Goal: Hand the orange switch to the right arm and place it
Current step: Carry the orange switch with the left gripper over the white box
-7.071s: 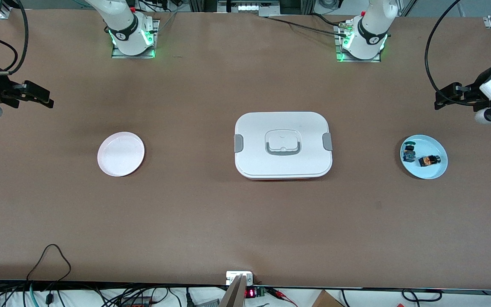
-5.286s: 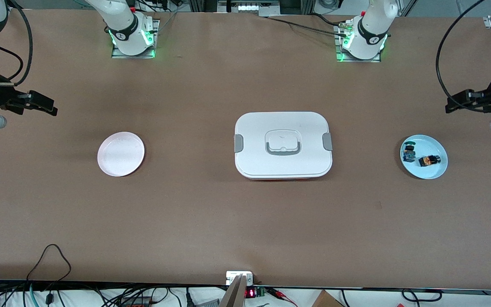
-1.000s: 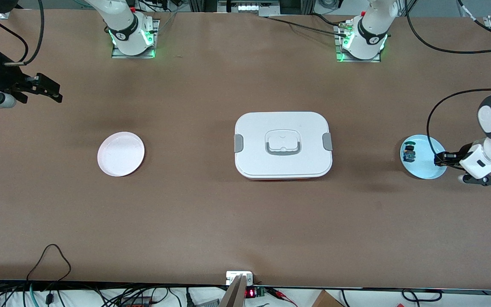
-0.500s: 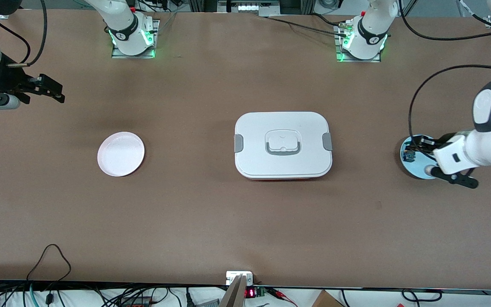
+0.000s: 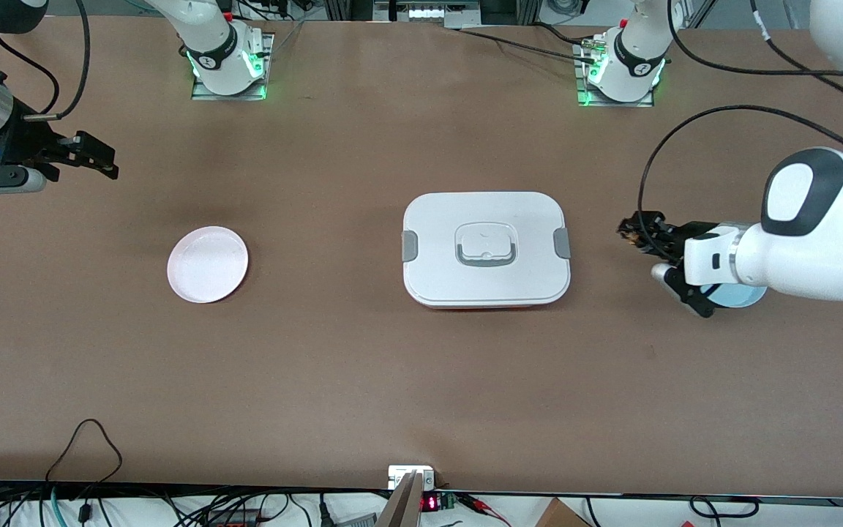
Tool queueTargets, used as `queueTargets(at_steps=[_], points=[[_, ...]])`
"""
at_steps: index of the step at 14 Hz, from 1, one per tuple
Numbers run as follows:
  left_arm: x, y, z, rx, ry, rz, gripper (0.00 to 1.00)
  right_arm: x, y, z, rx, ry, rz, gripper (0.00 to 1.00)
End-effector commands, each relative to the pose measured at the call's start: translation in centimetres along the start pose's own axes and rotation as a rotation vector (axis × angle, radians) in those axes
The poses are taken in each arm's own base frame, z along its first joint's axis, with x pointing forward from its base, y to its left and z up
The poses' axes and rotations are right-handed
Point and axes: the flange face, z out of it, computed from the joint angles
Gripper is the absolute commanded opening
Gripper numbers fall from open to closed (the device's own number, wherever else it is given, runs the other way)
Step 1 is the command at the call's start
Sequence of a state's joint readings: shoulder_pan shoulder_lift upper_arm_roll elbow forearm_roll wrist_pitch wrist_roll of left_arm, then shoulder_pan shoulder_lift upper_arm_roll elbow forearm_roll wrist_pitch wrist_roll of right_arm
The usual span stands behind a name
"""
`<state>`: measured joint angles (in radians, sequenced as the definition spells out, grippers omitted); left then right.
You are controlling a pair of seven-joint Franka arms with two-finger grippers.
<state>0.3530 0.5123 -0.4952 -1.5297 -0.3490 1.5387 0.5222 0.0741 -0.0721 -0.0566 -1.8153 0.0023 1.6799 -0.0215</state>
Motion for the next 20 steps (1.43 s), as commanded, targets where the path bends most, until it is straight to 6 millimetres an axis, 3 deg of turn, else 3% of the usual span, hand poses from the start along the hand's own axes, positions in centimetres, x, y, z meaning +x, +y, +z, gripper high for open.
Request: queueTargets(at_steps=[1,6,7,10,11,12,14,15,20], points=[[1.9,-0.2,2.1,-0.215,0.141,0.198,0.1,0.8,0.6,0.7,0.007,-0.024,0.003,1.0],[7.1,6.1,6.6,-0.399,0.34,0.626,0.04,0.8,0.4,0.8,0.007,-0.03,-0.005,1.0],[8.4,7.9,8.4,-0.461,0.4,0.726,0.02,0.8,0.3,1.0,0.008,-0.042,-0.006,1.0],[12.8,11.0,13.7,-0.366,0.673,1.06,0.0,0.6,-0.8,1.1,0.072,-0.057,-0.006,1.0],[13.5,11.2,16.5,-0.394,0.781,1.073,0.0,0.6,-1.1,1.3,0.104,-0.068,-0.005,1.0],[13.9,12.9,19.0,-0.428,0.861,1.105,0.0,0.4,-1.5,1.4,0.14,-0.084,-0.003,1.0],[14.0,14.5,22.6,-0.436,1.008,1.129,0.0,-0.1,-2.1,1.5,0.245,-0.127,0.011,1.0],[14.0,15.2,23.5,-0.434,1.04,1.146,0.0,-0.2,-2.2,1.5,0.309,-0.141,0.024,1.0],[14.1,15.4,23.5,-0.433,1.045,1.145,0.0,-0.1,-4.6,3.3,0.559,-0.27,0.031,1.0]])
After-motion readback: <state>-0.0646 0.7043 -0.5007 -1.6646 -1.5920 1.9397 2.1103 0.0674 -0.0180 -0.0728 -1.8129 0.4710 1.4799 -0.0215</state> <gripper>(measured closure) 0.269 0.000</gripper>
